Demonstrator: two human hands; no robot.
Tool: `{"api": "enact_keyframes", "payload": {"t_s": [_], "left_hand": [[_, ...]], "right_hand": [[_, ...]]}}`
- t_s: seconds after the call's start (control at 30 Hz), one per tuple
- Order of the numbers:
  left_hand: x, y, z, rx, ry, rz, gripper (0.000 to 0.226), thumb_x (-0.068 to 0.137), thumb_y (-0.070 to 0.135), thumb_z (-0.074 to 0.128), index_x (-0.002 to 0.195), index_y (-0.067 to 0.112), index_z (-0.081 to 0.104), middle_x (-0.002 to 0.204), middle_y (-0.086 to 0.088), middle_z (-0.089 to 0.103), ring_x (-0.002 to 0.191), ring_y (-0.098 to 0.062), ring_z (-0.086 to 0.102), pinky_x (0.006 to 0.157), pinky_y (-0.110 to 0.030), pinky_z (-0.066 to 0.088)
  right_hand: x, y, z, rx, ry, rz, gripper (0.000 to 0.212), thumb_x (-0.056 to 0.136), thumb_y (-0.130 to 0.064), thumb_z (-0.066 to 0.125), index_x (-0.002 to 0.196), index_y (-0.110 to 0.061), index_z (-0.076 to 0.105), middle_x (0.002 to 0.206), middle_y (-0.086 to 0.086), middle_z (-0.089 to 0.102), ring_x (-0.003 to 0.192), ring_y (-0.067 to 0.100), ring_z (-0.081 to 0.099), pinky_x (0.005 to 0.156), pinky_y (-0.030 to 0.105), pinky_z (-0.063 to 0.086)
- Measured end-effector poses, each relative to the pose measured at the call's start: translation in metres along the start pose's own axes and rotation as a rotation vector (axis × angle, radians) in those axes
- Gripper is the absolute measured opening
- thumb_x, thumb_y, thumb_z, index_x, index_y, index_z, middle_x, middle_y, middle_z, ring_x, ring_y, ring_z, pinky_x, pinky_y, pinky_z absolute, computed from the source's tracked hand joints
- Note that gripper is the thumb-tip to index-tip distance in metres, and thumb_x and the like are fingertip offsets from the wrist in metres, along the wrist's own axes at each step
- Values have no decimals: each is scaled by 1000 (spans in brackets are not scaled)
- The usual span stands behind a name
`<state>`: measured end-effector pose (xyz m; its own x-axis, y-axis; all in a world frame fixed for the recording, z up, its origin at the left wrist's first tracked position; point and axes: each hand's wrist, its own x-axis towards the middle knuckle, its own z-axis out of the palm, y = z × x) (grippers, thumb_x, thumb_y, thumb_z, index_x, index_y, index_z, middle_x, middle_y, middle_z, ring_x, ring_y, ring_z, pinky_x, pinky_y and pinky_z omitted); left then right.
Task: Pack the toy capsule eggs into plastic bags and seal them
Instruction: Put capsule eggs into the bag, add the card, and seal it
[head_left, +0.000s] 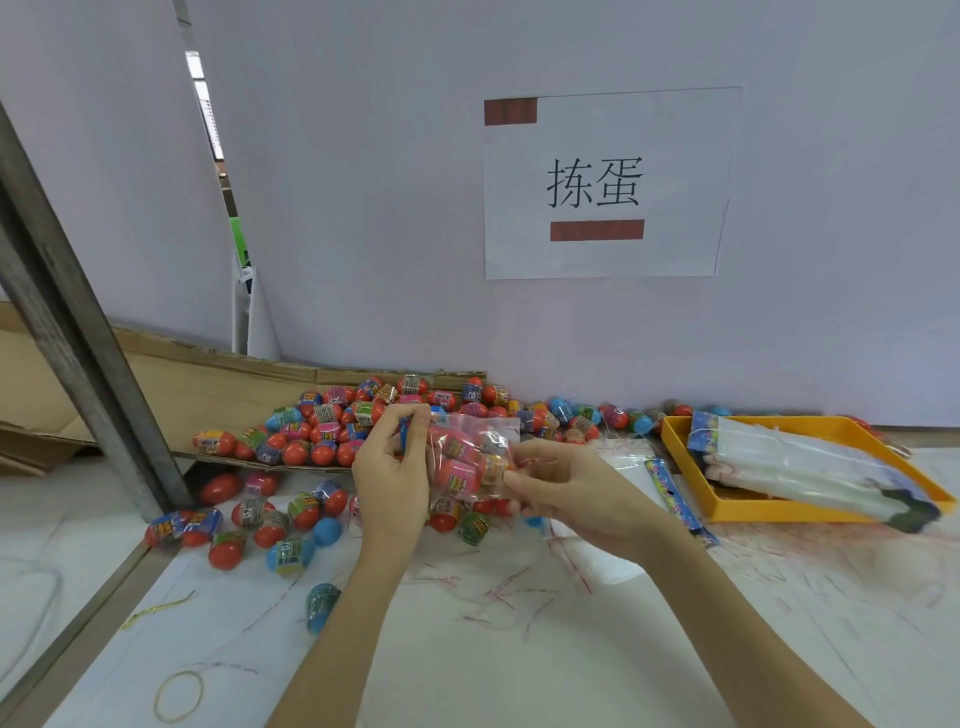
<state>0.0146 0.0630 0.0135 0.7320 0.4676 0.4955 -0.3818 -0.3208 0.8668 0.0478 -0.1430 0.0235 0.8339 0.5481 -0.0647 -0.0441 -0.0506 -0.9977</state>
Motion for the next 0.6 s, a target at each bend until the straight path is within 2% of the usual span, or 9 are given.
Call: {"api": "enact_keyframes", "payload": {"t_s": [0.07,0.1,0.2,0.23,0.27,0.33,0.43,0.5,0.6], "left_hand": [[0,2,-1,-14,-9,-3,15,105,34,56,103,30,70,69,-5,66,59,-27,62,57,-46,54],[1,2,-1,-16,-8,0,13,104,34,57,102,32,70,63,-4,63,53,-24,58,53,-46,53],[2,0,-3,18,24,56,10,100,43,58,97,42,68,55,6,58,45,-7,48,45,-30,47],[2,-2,-3,53,43,84,10,100,45,59,96,42,67,56,9,58,45,-8,50,46,-24,45],[2,-4,-3,102,59,100,11,100,47,59,96,39,67,59,11,61,48,-9,55,48,-25,48],[1,-8,-2,158,62,50,23,98,54,59,102,32,64,75,10,68,63,-11,66,59,-39,60],[1,-5,3,-4,-87,-263,55,92,71,47,107,20,64,91,-4,73,82,-28,74,77,-54,63],[0,-1,7,-206,-188,-463,63,91,70,51,106,12,72,98,-12,77,92,-33,76,87,-49,63],[-1,-3,6,-233,-227,-410,42,82,49,74,106,15,76,102,-3,78,102,-24,75,91,-40,63]], "right_hand": [[0,-2,-2,1,64,-48,30,94,-15,74,123,-20,70,98,10,74,85,19,72,84,30,59],[0,-3,-3,-3,75,-66,28,93,-17,75,120,-22,71,94,8,74,84,20,70,85,31,59],[-1,-6,-4,-27,94,-124,28,91,-20,76,118,-25,72,92,7,75,83,22,69,82,31,59],[-1,-6,-3,-38,126,-154,27,92,-18,76,119,-25,72,93,6,76,83,20,71,79,27,58],[-1,-6,-2,-45,170,-185,27,93,-17,75,118,-26,73,95,4,77,85,17,73,76,23,57],[-1,-6,0,-50,249,-241,24,94,-17,74,114,-30,78,100,-2,78,93,10,74,75,17,56],[0,-7,2,-71,282,-270,24,98,-14,69,105,-33,81,103,-4,79,101,8,72,81,16,57],[0,-7,2,-85,277,-270,28,100,-7,64,101,-28,83,105,-3,78,105,7,71,84,14,56],[2,-7,1,-78,308,-257,38,101,0,58,97,-28,84,116,-12,73,114,2,65,81,18,59]]}}
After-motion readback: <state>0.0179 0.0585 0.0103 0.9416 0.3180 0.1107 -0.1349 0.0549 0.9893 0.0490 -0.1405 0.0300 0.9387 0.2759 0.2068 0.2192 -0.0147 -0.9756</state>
